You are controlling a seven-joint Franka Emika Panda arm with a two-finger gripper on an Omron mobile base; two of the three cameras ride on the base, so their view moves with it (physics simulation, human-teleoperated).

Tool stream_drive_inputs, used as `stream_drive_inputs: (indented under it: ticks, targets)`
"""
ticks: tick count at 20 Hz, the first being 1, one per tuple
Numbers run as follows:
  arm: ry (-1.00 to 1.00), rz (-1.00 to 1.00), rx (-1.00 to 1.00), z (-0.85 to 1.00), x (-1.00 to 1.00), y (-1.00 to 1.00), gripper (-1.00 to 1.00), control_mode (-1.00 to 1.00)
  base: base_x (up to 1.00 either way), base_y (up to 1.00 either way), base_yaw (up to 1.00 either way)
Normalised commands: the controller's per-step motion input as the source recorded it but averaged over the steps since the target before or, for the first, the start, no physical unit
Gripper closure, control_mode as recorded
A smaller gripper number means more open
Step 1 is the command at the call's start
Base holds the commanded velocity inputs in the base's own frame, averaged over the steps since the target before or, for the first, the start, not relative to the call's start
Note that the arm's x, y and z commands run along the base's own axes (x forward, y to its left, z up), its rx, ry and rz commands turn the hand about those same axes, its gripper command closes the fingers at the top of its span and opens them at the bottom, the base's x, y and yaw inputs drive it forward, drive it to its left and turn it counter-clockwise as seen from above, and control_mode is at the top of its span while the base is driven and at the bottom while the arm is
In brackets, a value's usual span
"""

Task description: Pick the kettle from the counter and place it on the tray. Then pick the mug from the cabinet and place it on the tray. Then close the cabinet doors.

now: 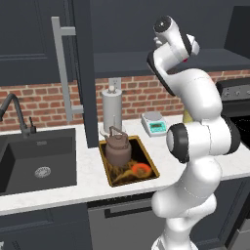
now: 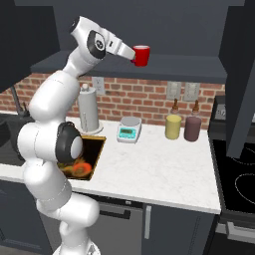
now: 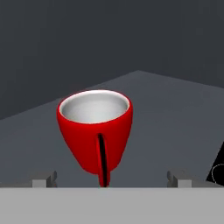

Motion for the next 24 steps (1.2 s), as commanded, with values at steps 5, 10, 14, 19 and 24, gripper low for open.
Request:
stream_drive_inputs:
  ticks: [5, 10, 14, 19, 24]
  targets:
    - [0.00, -0.01, 0.00, -0.01, 0.23, -0.07, -1.00, -1.00, 0.00, 0.00, 0.00]
    - [0.00, 0.00, 0.00, -0.03, 0.22, -0.08, -1.00, -1.00, 0.00, 0.00, 0.00]
    - [0.00, 0.00, 0.00, -0.07, 0.19, -0.10, -1.00, -1.00, 0.00, 0.00, 0.00]
    - [0.00, 0.00, 0.00, -0.03, 0.20, -0.07, -1.00, -1.00, 0.00, 0.00, 0.00]
    - [0.00, 0.00, 0.00, -0.01, 0.12, -0.04, -1.00, -1.00, 0.00, 0.00, 0.00]
